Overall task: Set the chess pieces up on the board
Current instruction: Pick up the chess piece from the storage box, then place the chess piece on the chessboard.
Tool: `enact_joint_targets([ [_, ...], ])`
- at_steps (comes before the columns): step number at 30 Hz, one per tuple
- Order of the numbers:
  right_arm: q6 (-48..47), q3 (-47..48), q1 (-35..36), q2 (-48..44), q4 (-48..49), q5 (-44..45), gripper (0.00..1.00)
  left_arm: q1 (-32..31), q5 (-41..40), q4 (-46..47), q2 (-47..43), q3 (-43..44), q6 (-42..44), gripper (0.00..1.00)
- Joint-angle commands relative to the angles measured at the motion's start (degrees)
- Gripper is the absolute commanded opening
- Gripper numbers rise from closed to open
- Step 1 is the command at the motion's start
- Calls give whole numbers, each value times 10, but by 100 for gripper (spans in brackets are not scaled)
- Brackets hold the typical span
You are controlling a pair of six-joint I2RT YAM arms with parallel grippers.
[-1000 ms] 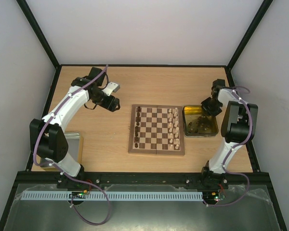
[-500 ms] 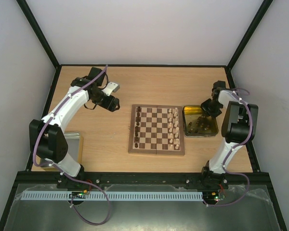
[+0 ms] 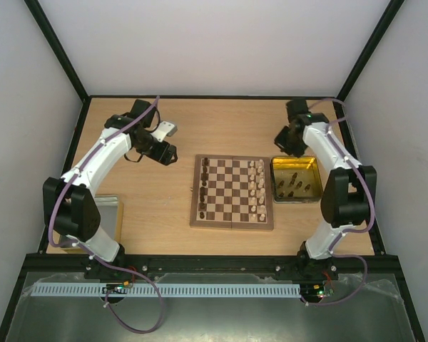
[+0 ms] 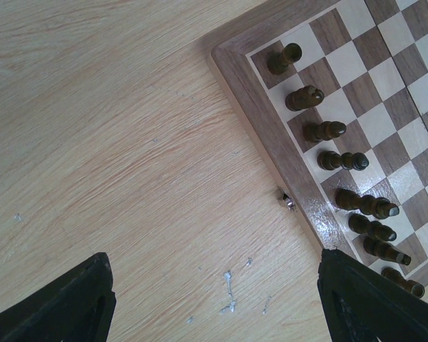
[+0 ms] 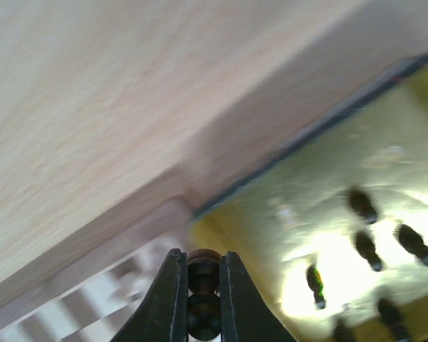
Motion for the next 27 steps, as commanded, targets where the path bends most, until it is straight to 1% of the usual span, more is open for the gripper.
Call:
enact_joint_targets([
  [1, -3, 87, 75, 12, -67, 43, 2, -1, 6, -4, -9, -2, 1, 78],
  [9, -39, 260, 195, 137, -137, 46, 2, -1, -1, -2, -9, 0, 2, 78],
  [15, -60, 383, 258, 244, -196, 37, 2, 0, -12, 2, -18, -11, 2, 78],
  [22, -65, 454, 288, 318, -220, 17, 2, 3, -17, 4, -24, -18, 2, 78],
  [27, -82, 462, 301, 343, -223, 7, 2, 6, -17, 3, -24, -17, 2, 78],
])
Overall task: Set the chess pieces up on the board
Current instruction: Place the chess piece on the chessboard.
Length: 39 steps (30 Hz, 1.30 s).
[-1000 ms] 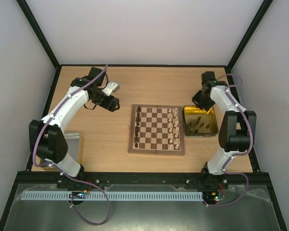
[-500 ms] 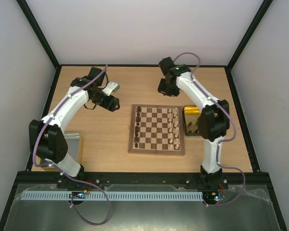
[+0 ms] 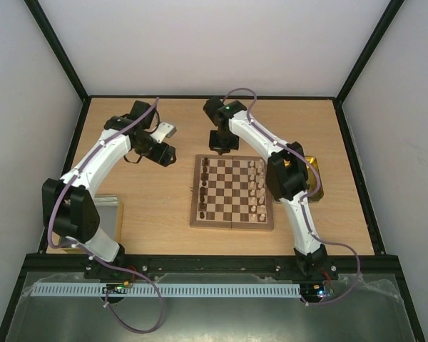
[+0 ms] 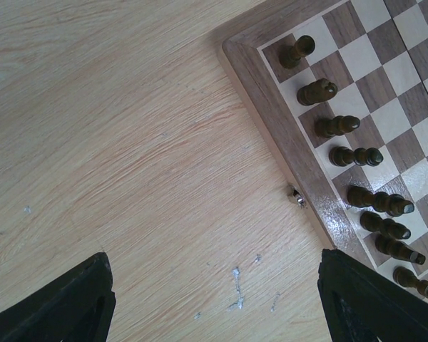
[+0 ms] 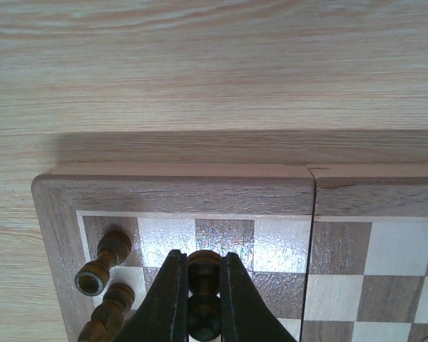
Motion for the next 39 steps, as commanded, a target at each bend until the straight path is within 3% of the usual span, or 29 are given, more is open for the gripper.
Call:
enact_joint_targets([
  [1, -17, 21, 11, 16, -36, -4, 2, 4, -3, -2, -17, -5, 2, 78],
  [27, -17, 23, 33, 63, -16, -32, 3, 6, 3, -5, -7, 5, 3, 78],
  [39, -11, 26, 33, 65, -5, -29, 10, 6, 2, -3, -13, 1, 2, 78],
])
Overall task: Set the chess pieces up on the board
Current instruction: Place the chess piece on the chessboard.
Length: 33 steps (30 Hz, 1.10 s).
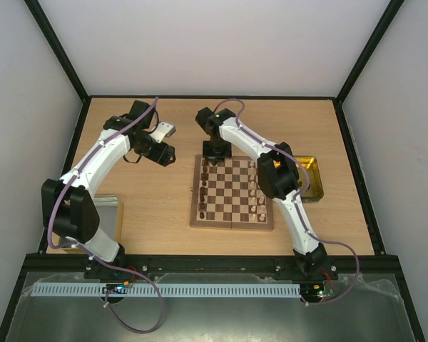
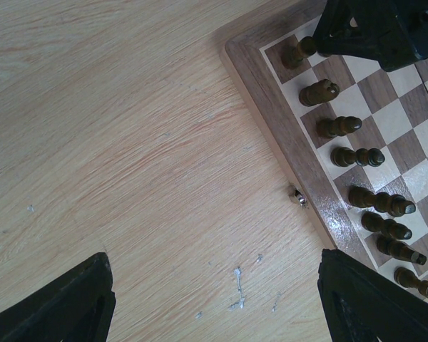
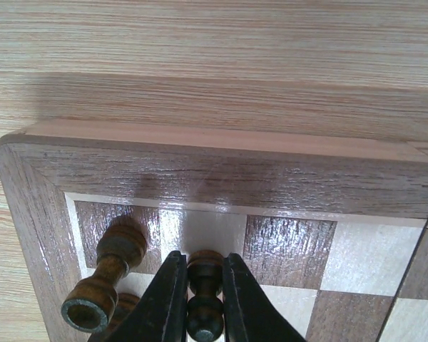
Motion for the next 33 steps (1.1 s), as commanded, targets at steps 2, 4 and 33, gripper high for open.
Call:
enact_joint_targets([
  [2, 3, 20, 2, 12, 1, 10, 10, 3, 3, -4, -12, 1, 2, 78],
  [4, 4, 20, 2, 13, 1, 11, 10, 2, 4, -3, -13, 0, 2, 78],
  [33, 10, 31, 1, 16, 6, 25, 36, 3, 6, -3, -16, -3, 2, 78],
])
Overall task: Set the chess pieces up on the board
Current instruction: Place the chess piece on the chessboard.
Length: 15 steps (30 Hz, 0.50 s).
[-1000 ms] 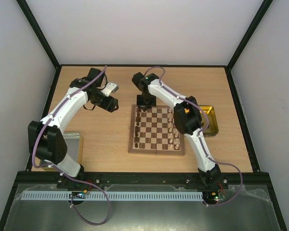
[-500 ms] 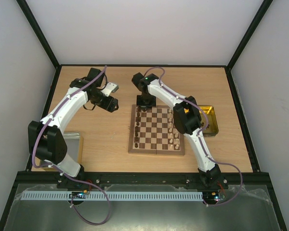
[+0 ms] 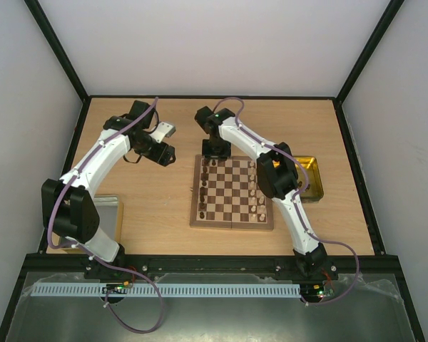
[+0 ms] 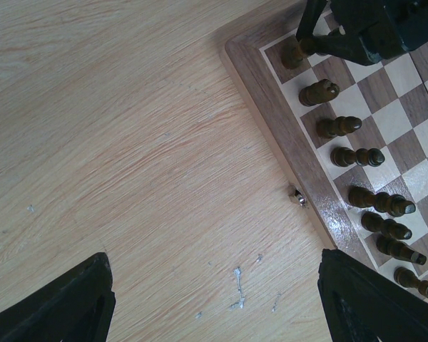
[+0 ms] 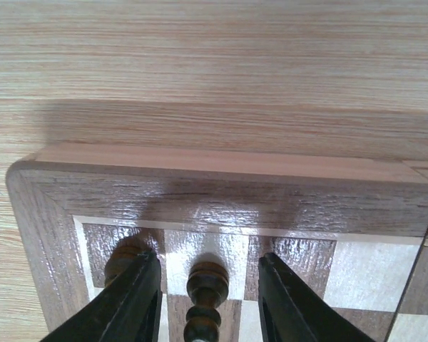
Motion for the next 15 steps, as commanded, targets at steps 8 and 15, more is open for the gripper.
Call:
enact_joint_targets([
  [8, 1, 27, -2, 9, 2, 18, 35, 3, 4, -3, -15, -3, 2, 78],
  [15, 21, 38, -16, 3, 3, 34, 33, 3, 4, -3, -13, -1, 2, 78],
])
